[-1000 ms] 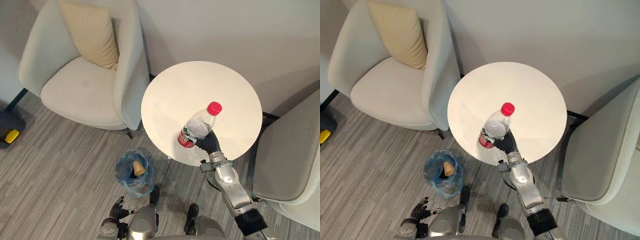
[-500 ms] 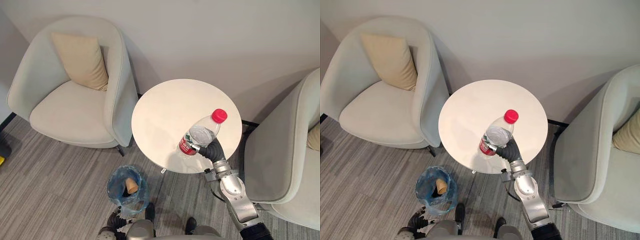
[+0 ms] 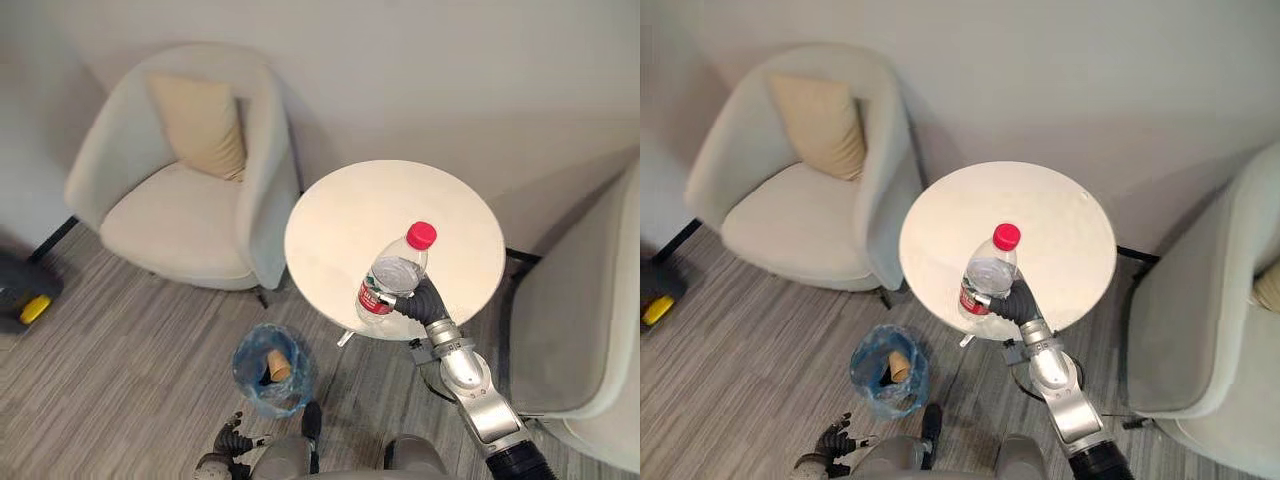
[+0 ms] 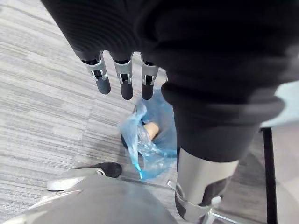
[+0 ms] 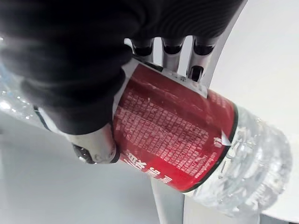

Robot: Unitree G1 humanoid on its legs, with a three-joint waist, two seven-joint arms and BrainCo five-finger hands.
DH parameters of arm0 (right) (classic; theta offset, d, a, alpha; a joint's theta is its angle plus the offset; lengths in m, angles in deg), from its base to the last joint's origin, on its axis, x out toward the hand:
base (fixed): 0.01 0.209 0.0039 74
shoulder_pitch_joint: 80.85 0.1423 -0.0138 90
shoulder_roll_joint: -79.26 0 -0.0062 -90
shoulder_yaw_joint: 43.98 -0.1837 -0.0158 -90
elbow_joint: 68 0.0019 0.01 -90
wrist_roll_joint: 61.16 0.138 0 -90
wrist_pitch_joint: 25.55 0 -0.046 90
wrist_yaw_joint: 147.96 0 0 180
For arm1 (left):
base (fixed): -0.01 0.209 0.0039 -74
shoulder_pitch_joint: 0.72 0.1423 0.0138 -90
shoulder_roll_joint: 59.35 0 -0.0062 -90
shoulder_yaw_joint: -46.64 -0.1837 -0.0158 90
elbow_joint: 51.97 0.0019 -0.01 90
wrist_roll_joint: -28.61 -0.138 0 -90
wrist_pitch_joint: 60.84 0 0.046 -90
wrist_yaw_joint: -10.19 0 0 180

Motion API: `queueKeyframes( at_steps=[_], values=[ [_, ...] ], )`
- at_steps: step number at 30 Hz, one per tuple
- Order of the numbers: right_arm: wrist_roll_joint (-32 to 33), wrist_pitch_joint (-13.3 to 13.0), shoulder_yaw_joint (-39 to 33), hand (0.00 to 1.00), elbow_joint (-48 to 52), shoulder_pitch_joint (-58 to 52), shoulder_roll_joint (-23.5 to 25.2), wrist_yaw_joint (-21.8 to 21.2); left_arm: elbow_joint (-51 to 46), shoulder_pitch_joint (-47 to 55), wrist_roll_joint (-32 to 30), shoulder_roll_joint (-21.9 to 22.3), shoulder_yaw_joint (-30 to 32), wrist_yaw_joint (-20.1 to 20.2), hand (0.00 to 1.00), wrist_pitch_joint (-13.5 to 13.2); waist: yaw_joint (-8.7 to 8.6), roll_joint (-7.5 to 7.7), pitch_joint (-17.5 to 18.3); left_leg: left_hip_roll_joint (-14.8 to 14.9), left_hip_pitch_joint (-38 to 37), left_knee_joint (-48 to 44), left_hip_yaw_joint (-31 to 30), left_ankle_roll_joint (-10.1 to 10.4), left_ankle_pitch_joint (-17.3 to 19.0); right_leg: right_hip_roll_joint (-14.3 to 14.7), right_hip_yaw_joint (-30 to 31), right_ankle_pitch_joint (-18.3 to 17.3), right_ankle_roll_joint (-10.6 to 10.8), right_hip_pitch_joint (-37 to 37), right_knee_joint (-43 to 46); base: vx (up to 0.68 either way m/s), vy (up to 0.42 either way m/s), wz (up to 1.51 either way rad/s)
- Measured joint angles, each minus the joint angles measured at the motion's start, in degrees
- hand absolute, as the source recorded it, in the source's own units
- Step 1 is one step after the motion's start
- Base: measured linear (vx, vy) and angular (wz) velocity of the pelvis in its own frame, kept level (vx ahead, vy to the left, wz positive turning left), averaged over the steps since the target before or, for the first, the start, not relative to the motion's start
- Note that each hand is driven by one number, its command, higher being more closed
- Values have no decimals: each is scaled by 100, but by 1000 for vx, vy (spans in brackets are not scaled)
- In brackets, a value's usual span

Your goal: Gather rubbish on tea table into small bin, then transfer packed bag to large trash can.

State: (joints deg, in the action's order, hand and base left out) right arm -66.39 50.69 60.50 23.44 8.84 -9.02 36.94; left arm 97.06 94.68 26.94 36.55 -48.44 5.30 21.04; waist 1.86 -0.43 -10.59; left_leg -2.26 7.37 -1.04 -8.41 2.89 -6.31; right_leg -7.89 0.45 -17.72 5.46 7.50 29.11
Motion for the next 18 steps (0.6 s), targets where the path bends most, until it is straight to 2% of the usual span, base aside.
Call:
queueKeyframes(
  at_steps=[1,3,4,5,6,7,8,9,11,12,13,14,15,16,18],
  values=[
    [1,1,-31,100,-3,60,-3,3,3,-50,0,47,16,-4,0,-6,9,-73,20,7,159,24,-321,65,-157,60,-114,-128,-79,-14,-143,-158,-176,132],
    [4,0,-48,100,-5,129,-80,36,-3,-99,0,109,-10,9,0,-12,71,-278,41,243,437,160,-687,183,-318,295,-634,66,-243,6,-407,-167,-194,104],
    [3,0,-48,100,-6,130,-80,36,-3,-99,1,109,-11,10,0,-12,73,-280,40,249,441,165,-687,182,-318,299,-644,69,-248,5,-412,-182,-229,94],
    [4,3,-50,100,-53,175,-78,63,-8,-62,39,95,-35,-4,0,-6,142,-294,47,557,486,476,-249,-212,-55,485,-926,279,-416,-40,-629,-163,-219,91],
    [3,1,-111,100,-62,253,-77,115,4,-188,95,74,-85,-2,0,0,158,-224,18,617,614,425,400,-620,447,417,-1093,539,-534,-131,-996,-199,-182,123],
    [3,-4,-301,100,-72,351,-27,173,7,-323,95,24,-109,8,0,-2,176,-177,-39,629,893,-242,1133,-681,461,250,-1317,644,-580,-138,-1168,-167,-81,91],
    [9,-2,-407,100,-75,352,-23,214,8,-324,88,21,-119,23,0,-1,173,-166,-46,609,948,-579,1373,-681,458,147,-1416,653,-580,-150,-1175,-177,-41,98],
    [13,4,-565,100,-93,348,-21,279,1,-292,60,19,-133,56,0,-8,71,-118,-70,537,910,-1234,1768,-689,488,-33,-1644,665,-565,-233,-1186,-127,-39,85],
    [14,3,-673,100,-104,340,-21,290,-2,-234,30,30,-160,77,0,-7,-87,-180,-29,632,718,-1942,2094,-710,610,-142,-1902,684,-532,-349,-1239,-111,0,89],
    [12,3,-818,100,-105,298,-26,352,4,-185,-79,51,-176,100,0,-3,-148,-258,20,793,403,-2131,2297,-422,1014,-187,-2114,719,-475,-406,-1291,-69,57,83],
    [10,5,-891,100,-106,272,-28,380,11,-194,-112,75,-179,102,0,-1,-164,-273,24,811,234,-1931,2328,-331,1072,-186,-2193,750,-426,-430,-1304,-27,127,89],
    [5,26,-1033,100,-113,247,-33,390,9,-229,-144,142,-189,98,0,-5,-184,-384,88,763,-40,-1274,2288,-175,1003,-131,-2330,835,-336,-469,-1427,-4,148,70],
    [-3,46,-1080,100,-146,245,-2,392,8,-243,-183,148,-209,99,0,-2,-214,-369,93,728,-225,-768,2243,-114,963,-39,-2452,965,-293,-563,-1639,-5,140,63],
    [-9,51,-1064,100,-210,247,81,390,7,-257,-195,105,-209,102,0,3,-177,-286,101,681,-297,-566,2214,-43,836,-23,-2480,1091,-267,-641,-1818,-12,88,36],
    [-121,56,-990,100,-323,244,190,374,4,-256,-310,61,-213,99,0,3,-137,-212,131,595,-399,-447,2124,-87,760,22,-2478,1240,-207,-860,-2127,-47,97,21]
  ],
)
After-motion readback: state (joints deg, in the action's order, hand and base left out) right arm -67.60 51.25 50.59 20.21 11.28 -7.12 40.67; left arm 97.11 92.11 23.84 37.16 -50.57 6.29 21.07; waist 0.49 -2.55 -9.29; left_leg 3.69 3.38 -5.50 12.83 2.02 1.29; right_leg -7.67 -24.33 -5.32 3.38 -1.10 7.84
